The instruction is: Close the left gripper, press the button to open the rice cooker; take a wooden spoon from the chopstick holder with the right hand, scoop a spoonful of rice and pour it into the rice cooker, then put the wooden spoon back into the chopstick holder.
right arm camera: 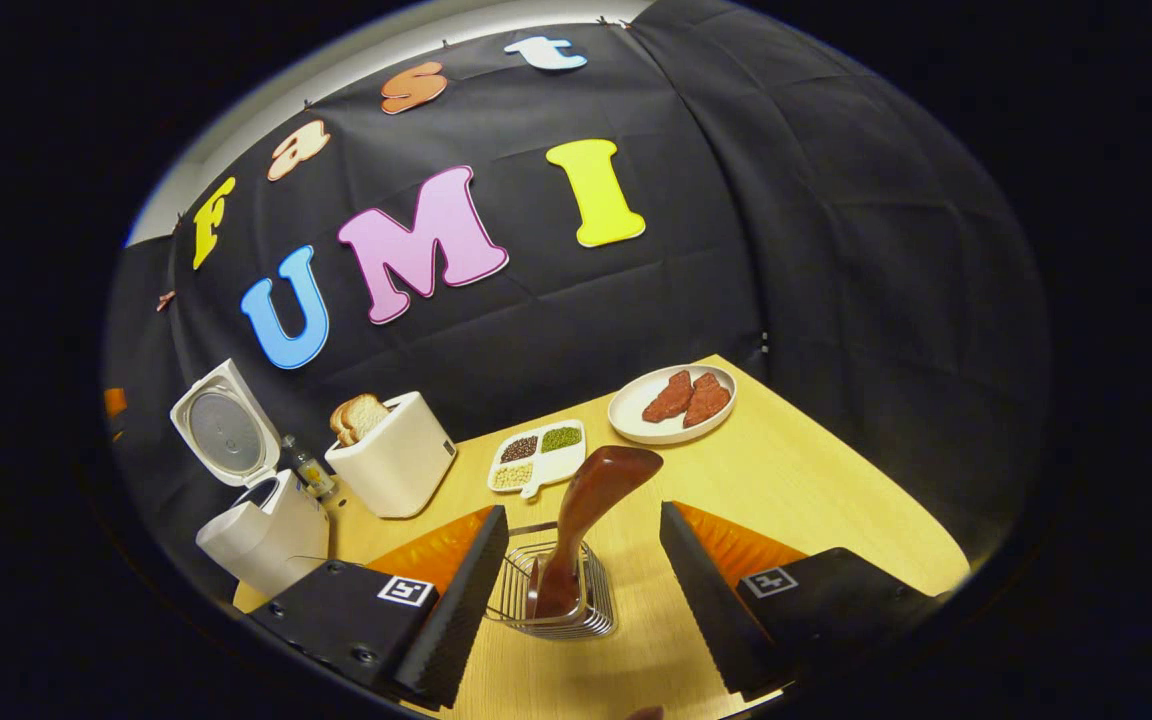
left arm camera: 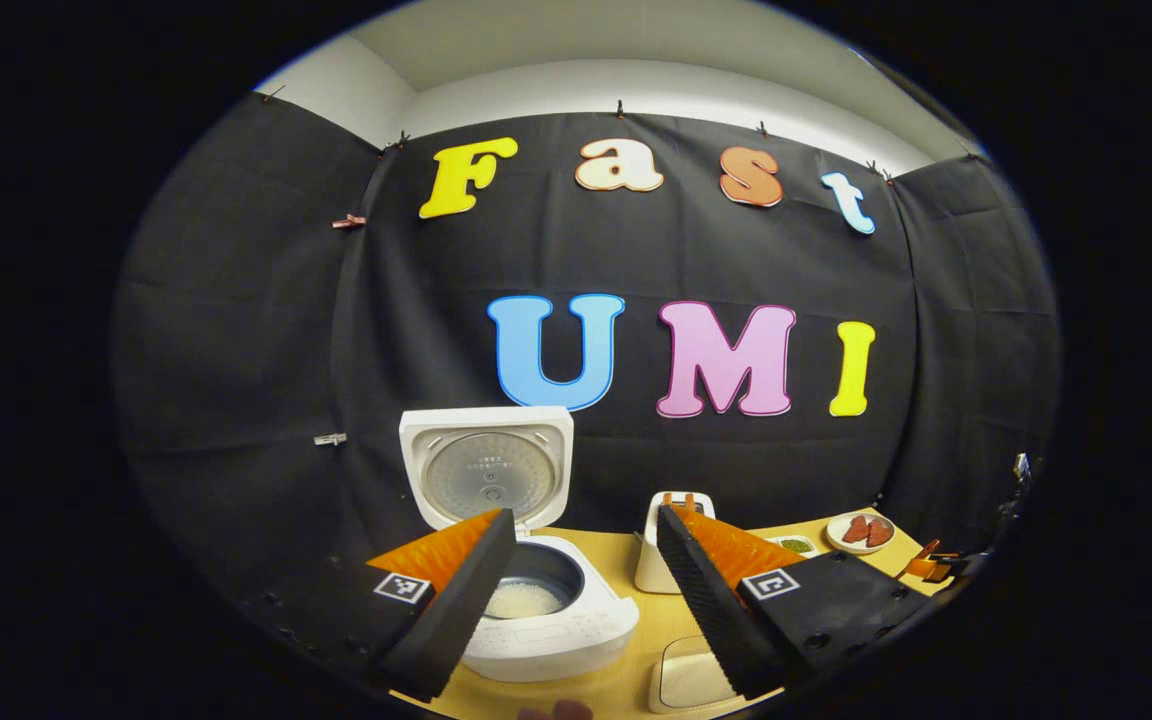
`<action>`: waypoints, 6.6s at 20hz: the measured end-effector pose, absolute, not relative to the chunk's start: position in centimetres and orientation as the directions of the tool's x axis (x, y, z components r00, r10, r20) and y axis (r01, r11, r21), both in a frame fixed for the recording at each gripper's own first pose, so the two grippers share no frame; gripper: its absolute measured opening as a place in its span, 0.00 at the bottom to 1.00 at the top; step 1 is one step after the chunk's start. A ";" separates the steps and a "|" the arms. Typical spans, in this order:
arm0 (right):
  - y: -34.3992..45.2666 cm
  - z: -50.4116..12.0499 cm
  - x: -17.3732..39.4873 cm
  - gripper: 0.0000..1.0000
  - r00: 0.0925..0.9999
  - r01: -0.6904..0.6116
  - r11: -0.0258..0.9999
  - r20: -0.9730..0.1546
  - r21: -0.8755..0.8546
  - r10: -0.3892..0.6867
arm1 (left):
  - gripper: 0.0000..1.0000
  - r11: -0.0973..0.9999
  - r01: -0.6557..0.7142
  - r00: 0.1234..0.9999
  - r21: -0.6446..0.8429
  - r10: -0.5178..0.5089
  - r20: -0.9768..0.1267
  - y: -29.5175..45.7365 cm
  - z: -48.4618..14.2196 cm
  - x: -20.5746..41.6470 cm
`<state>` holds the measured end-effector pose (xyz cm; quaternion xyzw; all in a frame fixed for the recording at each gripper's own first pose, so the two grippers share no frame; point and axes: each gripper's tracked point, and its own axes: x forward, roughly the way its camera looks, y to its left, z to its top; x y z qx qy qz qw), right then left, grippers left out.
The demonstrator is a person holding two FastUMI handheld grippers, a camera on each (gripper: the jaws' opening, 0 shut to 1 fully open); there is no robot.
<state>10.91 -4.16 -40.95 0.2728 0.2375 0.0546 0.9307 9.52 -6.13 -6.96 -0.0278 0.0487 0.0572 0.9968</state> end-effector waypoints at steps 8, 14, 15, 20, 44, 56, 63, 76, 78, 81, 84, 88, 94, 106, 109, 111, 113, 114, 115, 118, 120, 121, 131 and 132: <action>-2.1 -43.4 14.9 0.47 0.878 0.049 0.805 -0.410 0.591 0.248 | 0.97 0.974 -0.222 0.969 0.039 0.225 -0.098 -3.1 -7.8 7.1; -1.2 -44.5 15.8 0.20 0.867 0.061 0.776 -0.418 0.628 0.270 | 0.96 0.961 -0.266 0.956 0.072 0.273 -0.107 -0.8 -7.8 5.3; -1.0 -44.4 15.4 0.18 0.866 0.052 0.782 -0.418 0.621 0.275 | 0.96 0.960 -0.268 0.955 0.076 0.275 -0.106 -0.6 -7.8 5.2; -1.3 -43.9 15.3 0.14 0.870 0.054 0.817 -0.428 0.575 0.244 | 0.96 0.963 -0.266 0.957 0.048 0.269 -0.110 -0.4 -7.8 5.2; 10.6 -23.7 7.9 0.13 0.911 -0.165 0.863 -0.261 0.477 0.318 | 0.96 0.990 -0.137 0.983 -0.036 0.132 -0.126 6.4 -6.5 -1.6; 21.7 -33.4 4.1 0.13 0.843 -0.368 0.930 -0.414 0.024 0.344 | 0.96 0.981 -0.194 0.971 -0.018 0.190 -0.147 10.0 -7.2 -5.4; 23.7 -37.4 3.0 0.13 0.807 -0.354 0.935 -0.500 0.018 0.315 | 0.96 0.979 -0.197 0.969 -0.043 0.188 -0.163 10.5 -7.8 -5.6; 27.3 -37.6 2.7 0.14 0.721 0.003 0.808 -0.561 0.589 0.406 | 0.97 0.974 -0.226 0.961 -0.035 0.217 -0.170 12.0 -8.2 -6.4; 26.8 -37.7 2.7 0.14 0.720 0.035 0.781 -0.558 0.624 0.414 | 0.96 0.973 -0.229 0.961 -0.039 0.219 -0.171 12.0 -8.2 -6.3; 25.8 -37.2 2.8 0.13 0.726 0.050 0.755 -0.544 0.653 0.422 | 0.96 0.972 -0.231 0.961 -0.039 0.221 -0.169 11.9 -8.1 -6.3; 24.3 -36.4 3.6 0.14 0.745 0.103 0.704 -0.524 0.703 0.414 | 0.96 0.973 -0.227 0.961 -0.042 0.217 -0.173 11.5 -8.2 -6.3; 21.8 -35.1 4.8 0.14 0.766 0.180 0.619 -0.503 0.764 0.399 | 0.96 0.974 -0.223 0.962 -0.046 0.212 -0.170 11.2 -8.1 -6.4; 18.0 -32.9 5.9 0.13 0.801 0.240 0.543 -0.481 0.805 0.358 | 0.96 0.978 -0.204 0.967 -0.046 0.194 -0.163 10.7 -8.0 -6.5; 17.3 -23.1 8.9 0.14 0.845 0.231 0.416 -0.393 0.880 0.363 | 0.97 0.986 -0.162 0.975 -0.031 0.155 -0.160 10.5 -8.2 -5.8; 18.7 -19.4 10.0 0.13 0.851 0.213 0.385 -0.364 0.898 0.378 | 0.96 0.988 -0.151 0.976 -0.046 0.141 -0.166 10.5 -8.5 -5.5; 20.0 -17.2 10.7 0.13 0.861 0.192 0.375 -0.339 0.907 0.380 | 0.96 0.987 -0.150 0.975 -0.064 0.137 -0.178 10.7 -9.0 -5.4; 21.8 -15.2 11.5 0.13 0.868 0.174 0.350 -0.311 0.921 0.387 | 0.96 0.986 -0.150 0.974 -0.075 0.134 -0.184 10.9 -9.3 -5.5; 22.9 -14.4 12.1 0.13 0.868 0.168 0.338 -0.302 0.926 0.394 | 0.97 0.986 -0.151 0.973 -0.076 0.135 -0.186 11.0 -9.4 -5.4; 24.0 -13.7 12.5 0.13 0.867 0.166 0.328 -0.297 0.930 0.401 | 0.97 0.986 -0.152 0.973 -0.075 0.135 -0.187 11.2 -9.4 -5.3; 27.6 -11.8 14.1 0.13 0.862 0.170 0.309 -0.293 0.936 0.414 | 0.97 0.985 -0.157 0.972 -0.077 0.140 -0.186 11.6 -9.7 -5.3; 29.7 -10.4 15.1 0.13 0.867 0.162 0.309 -0.285 0.937 0.409 | 0.96 0.984 -0.161 0.971 -0.080 0.143 -0.194 12.0 -10.2 -5.4; 30.9 -9.8 15.5 0.13 0.869 0.150 0.322 -0.280 0.935 0.407 | 0.96 0.983 -0.166 0.969 -0.082 0.147 -0.199 12.2 -10.4 -5.4; 40.8 -9.3 19.5 0.13 0.873 -0.003 0.557 -0.270 0.831 0.407 | 0.95 0.965 -0.242 0.949 -0.096 0.215 -0.229 14.4 -12.4 -5.8; 41.4 -9.6 20.0 0.13 0.874 -0.020 0.583 -0.269 0.812 0.405 | 0.95 0.965 -0.246 0.947 -0.091 0.220 -0.234 14.5 -12.7 -5.7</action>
